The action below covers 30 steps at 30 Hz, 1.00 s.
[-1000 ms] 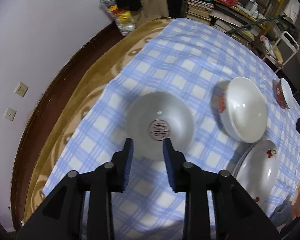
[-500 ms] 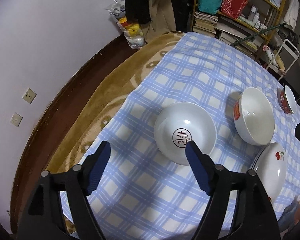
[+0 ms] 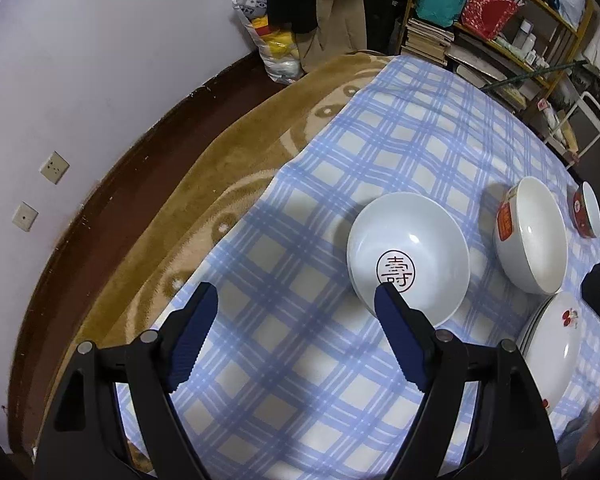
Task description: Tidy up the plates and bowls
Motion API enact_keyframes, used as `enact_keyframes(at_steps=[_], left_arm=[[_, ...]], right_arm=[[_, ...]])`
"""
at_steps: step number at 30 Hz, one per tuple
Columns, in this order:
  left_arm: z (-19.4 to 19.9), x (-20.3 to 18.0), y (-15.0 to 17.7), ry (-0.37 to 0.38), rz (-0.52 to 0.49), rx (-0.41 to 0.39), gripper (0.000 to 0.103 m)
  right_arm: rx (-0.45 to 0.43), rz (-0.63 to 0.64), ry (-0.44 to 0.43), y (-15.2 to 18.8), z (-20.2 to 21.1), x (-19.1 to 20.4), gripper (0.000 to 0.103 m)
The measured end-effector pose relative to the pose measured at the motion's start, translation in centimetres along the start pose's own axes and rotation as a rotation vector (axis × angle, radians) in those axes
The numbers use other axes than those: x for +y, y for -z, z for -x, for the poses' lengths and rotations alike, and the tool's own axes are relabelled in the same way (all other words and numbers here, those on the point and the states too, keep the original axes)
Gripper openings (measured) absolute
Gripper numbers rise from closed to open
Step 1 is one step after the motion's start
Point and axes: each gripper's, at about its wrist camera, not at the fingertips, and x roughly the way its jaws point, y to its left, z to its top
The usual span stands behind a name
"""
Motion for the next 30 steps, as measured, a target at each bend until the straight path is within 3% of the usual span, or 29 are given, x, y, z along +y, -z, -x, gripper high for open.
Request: enact_keyframes(at_steps=[12, 15, 18, 22, 24, 30], left_arm=[[-1.9, 1.0, -0.6, 0.005, 0.007, 0.013, 0.08], [-2.2, 1.4, -0.8, 0.052, 0.013, -0.01, 0.08], [-2.5, 1.3, -1.2, 0.059, -0.005, -0.024, 0.08], [-3.4, 0.9, -1.7, 0.087, -0.016, -0.017, 0.08], [-3.8, 0.6, -1.9, 0.088, -0.027, -0.014, 0.08], [-5.4, 0.0, -2.0, 0.095, -0.043, 0.017, 0.077]], right_arm=[[0.018, 0.075, 0.003, -0.4, -2.4, 2.4, 0.099], [0.008, 0.095, -0.004, -0.5, -3.1, 3.0, 0.084], [0.012, 0.09, -0.006, -0.7, -4.0, 3.2, 0.077], [0.052, 0.099, -0.01, -0.9, -5.5, 3.3, 0.066], [0.077, 0.105, -0.012, -0.8, -6.4, 3.4, 0.055], [0.16, 0.129, 0.013, -0.4, -8.9, 3.7, 0.05]])
